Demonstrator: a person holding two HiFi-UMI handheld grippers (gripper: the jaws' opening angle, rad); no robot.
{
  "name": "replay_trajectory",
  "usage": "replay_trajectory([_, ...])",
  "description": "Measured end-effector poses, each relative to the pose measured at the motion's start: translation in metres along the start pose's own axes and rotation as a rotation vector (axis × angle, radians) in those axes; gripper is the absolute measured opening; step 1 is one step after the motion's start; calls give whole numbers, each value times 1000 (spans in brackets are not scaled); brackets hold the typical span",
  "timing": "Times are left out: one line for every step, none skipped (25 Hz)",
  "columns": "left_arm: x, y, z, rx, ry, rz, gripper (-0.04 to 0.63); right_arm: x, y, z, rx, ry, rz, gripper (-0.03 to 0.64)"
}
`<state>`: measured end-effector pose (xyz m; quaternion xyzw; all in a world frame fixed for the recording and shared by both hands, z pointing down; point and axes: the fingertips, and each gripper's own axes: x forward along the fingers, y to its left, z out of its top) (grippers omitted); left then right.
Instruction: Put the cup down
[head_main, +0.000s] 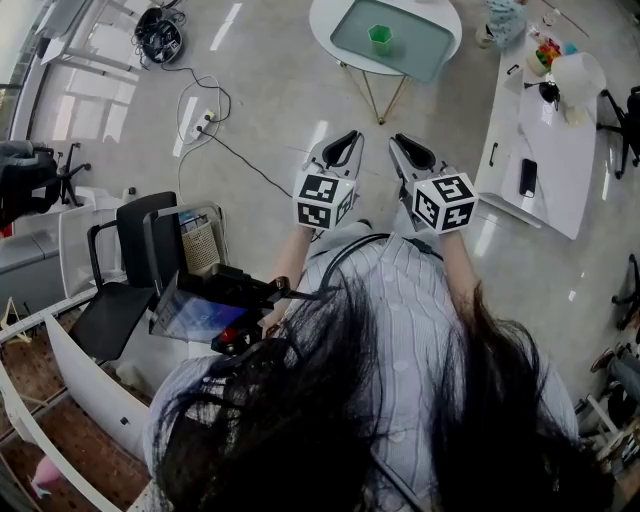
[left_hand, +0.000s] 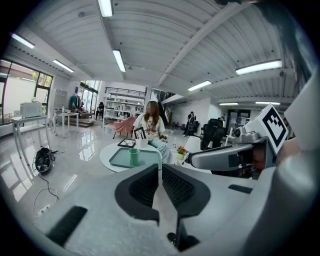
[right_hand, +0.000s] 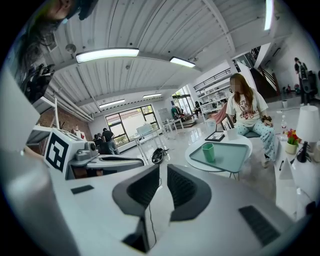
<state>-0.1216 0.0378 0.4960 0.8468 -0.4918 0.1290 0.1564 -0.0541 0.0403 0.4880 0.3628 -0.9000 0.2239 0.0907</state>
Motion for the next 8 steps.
replay_trajectory([1, 0, 0, 0, 1, 0, 26, 0, -1, 0, 4, 0, 1, 67])
replay_trajectory([1, 0, 0, 0, 3, 1, 26, 0, -2, 0, 7, -1, 1, 67])
replay_trajectory([3, -1, 0, 1, 5, 0, 26, 0, -4, 0, 9, -1, 0, 67])
replay_trajectory([5, -1, 0, 2, 6, 0, 26, 0, -6, 0, 10, 0, -1, 67])
replay_trajectory([6, -1, 0, 3, 7, 0, 26, 0, -8, 0, 10, 0, -2, 67])
replay_trajectory([8, -1, 1, 3, 8, 0, 26, 0, -10, 1, 10, -1, -3, 67])
replay_trajectory([10, -1, 2, 4, 9, 0, 26, 0, -11, 2, 11, -1, -3, 67])
replay_trajectory([11, -1, 2, 4, 9, 0, 26, 0, -13, 3, 12, -1, -3, 67])
